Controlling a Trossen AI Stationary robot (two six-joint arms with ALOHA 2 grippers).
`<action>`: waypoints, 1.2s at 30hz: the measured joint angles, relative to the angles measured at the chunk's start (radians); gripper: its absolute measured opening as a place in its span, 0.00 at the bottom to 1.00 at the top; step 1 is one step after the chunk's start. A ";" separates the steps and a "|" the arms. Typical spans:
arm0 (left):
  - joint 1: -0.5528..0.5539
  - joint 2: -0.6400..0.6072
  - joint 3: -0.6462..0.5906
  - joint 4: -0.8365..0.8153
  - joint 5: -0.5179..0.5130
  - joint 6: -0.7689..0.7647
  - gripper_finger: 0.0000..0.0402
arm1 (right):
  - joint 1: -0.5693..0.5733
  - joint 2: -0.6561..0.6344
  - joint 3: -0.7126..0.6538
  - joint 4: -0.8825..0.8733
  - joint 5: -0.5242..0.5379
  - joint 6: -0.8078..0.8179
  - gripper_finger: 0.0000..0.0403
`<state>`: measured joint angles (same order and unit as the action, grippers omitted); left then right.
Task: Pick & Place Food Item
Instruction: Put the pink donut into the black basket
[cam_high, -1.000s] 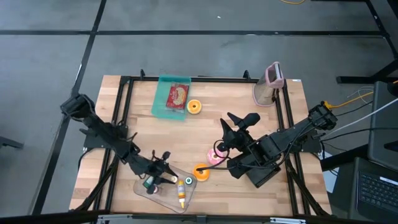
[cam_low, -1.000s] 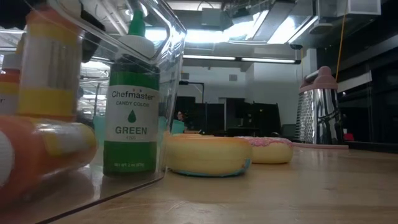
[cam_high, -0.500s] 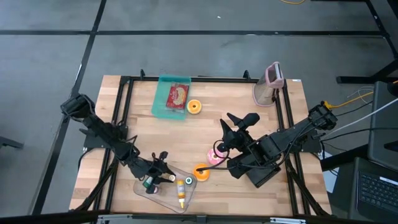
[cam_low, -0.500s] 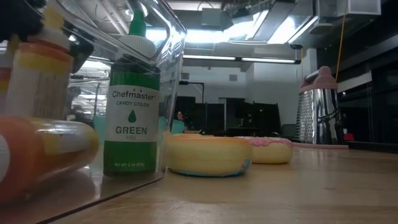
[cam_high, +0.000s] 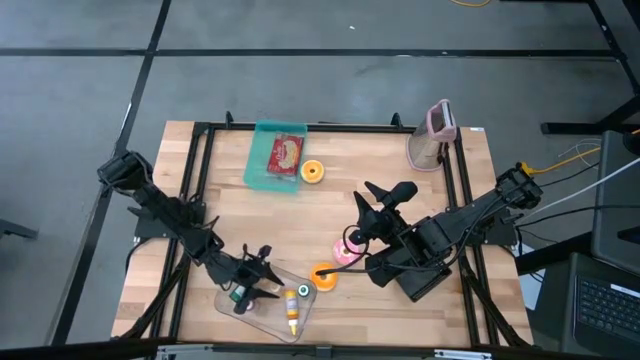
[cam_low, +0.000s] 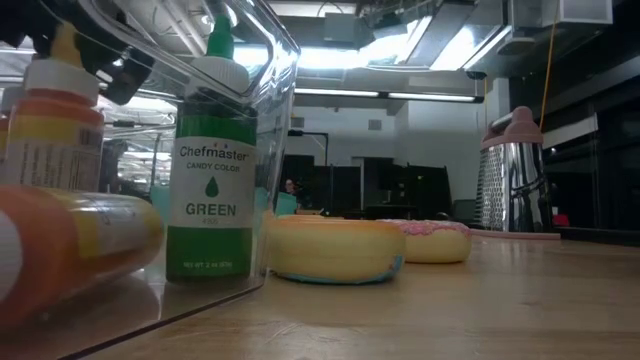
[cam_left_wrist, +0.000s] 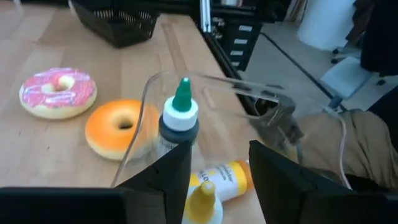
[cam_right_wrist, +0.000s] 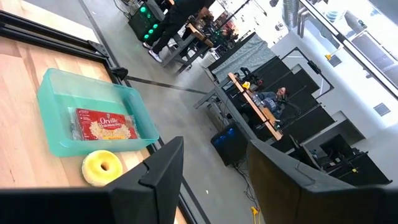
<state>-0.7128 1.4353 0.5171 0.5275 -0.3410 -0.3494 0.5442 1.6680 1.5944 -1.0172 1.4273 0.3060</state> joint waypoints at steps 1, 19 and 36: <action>0.000 0.000 0.000 0.008 0.001 0.005 0.39 | 0.000 0.000 0.000 0.000 0.000 0.000 0.43; 0.057 -0.267 0.018 0.252 -0.212 0.645 0.39 | -0.004 0.000 0.000 0.005 -0.016 0.000 0.43; 0.426 -0.384 0.003 -0.092 0.025 0.601 0.36 | -0.345 0.038 0.001 0.314 -0.727 -0.223 0.43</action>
<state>-0.2870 1.0515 0.5205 0.4357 -0.3165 0.2519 0.1991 1.7063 1.5955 -0.7036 0.6998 0.0829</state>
